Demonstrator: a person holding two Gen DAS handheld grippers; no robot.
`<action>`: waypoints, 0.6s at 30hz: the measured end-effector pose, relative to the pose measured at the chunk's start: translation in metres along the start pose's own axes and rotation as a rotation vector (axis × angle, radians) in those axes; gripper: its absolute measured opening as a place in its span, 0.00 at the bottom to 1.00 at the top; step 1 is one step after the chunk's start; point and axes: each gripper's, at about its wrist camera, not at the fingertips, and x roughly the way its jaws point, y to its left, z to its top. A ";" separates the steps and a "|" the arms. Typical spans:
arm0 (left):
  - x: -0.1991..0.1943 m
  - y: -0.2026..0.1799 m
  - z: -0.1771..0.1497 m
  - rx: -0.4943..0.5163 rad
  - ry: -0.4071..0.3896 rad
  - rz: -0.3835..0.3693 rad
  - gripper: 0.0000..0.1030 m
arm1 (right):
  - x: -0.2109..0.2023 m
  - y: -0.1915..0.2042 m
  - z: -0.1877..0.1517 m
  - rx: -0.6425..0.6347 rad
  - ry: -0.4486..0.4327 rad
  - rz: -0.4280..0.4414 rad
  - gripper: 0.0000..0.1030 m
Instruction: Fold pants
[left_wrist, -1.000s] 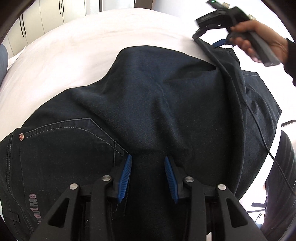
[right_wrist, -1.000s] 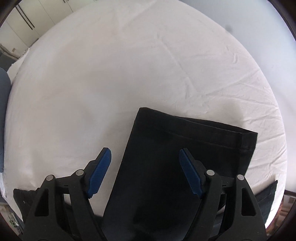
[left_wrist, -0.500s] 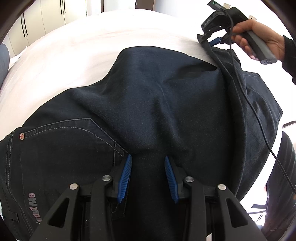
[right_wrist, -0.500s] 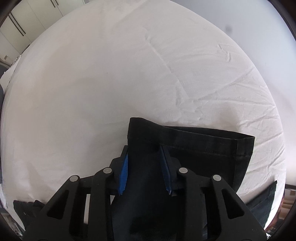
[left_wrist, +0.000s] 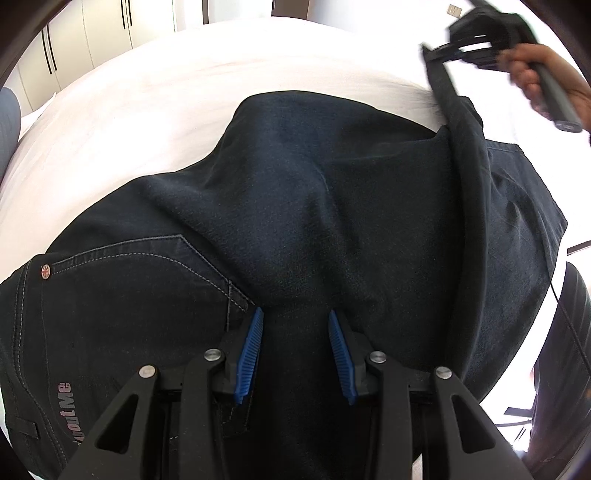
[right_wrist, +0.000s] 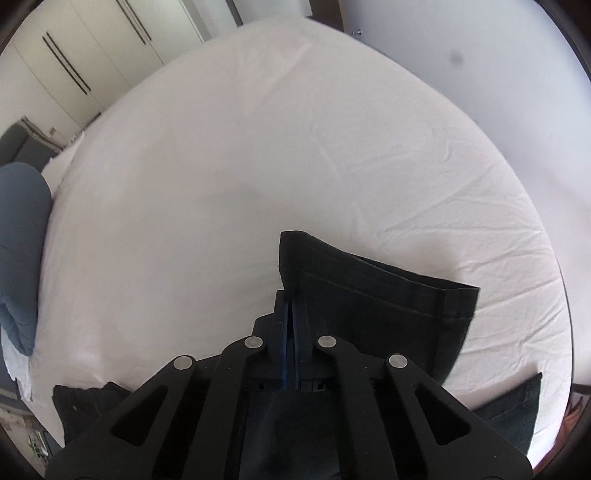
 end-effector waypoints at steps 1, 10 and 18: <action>0.001 -0.001 0.000 -0.001 0.000 0.001 0.38 | -0.019 -0.012 -0.001 0.023 -0.036 0.022 0.00; 0.007 -0.007 0.010 0.009 0.028 0.012 0.38 | -0.146 -0.156 -0.114 0.334 -0.266 0.139 0.00; 0.011 -0.008 0.020 0.012 0.060 0.031 0.39 | -0.101 -0.274 -0.247 0.693 -0.196 0.115 0.00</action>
